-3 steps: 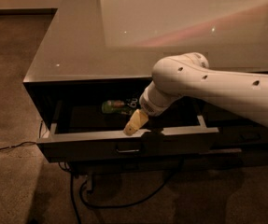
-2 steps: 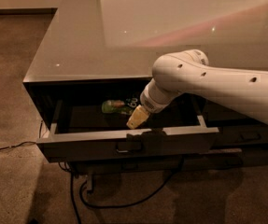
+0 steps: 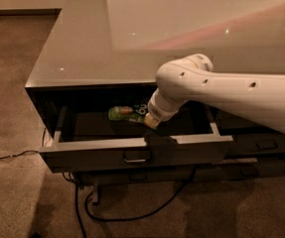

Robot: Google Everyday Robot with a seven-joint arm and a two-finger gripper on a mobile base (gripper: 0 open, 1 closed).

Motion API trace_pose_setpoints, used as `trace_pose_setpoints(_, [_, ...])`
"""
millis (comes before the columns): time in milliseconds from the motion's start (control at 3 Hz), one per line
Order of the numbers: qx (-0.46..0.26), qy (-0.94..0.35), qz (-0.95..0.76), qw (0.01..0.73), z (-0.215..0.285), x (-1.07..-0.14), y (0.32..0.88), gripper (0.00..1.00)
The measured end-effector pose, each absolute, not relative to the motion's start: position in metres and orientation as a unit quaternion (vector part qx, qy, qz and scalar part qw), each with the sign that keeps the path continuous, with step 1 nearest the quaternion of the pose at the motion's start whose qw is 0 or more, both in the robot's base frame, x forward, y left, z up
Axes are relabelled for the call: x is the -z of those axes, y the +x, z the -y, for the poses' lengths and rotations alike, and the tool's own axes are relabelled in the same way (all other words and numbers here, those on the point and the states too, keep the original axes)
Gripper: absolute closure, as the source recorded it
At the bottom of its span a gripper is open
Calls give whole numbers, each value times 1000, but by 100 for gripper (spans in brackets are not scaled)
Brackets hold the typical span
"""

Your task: Open top drawer

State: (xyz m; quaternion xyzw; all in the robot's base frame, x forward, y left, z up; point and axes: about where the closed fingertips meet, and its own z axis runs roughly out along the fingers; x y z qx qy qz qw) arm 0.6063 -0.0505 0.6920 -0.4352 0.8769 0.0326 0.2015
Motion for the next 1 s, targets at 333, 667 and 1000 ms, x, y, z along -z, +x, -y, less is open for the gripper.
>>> trace_pose_setpoints(333, [-8,-453,-871,191,38,-675,607,88])
trace_pose_setpoints(667, [-2,-468,-866,177,27,-653,606,100])
trace_pose_setpoints(1000, [0,-477,-865,155,24,-631,600,100])
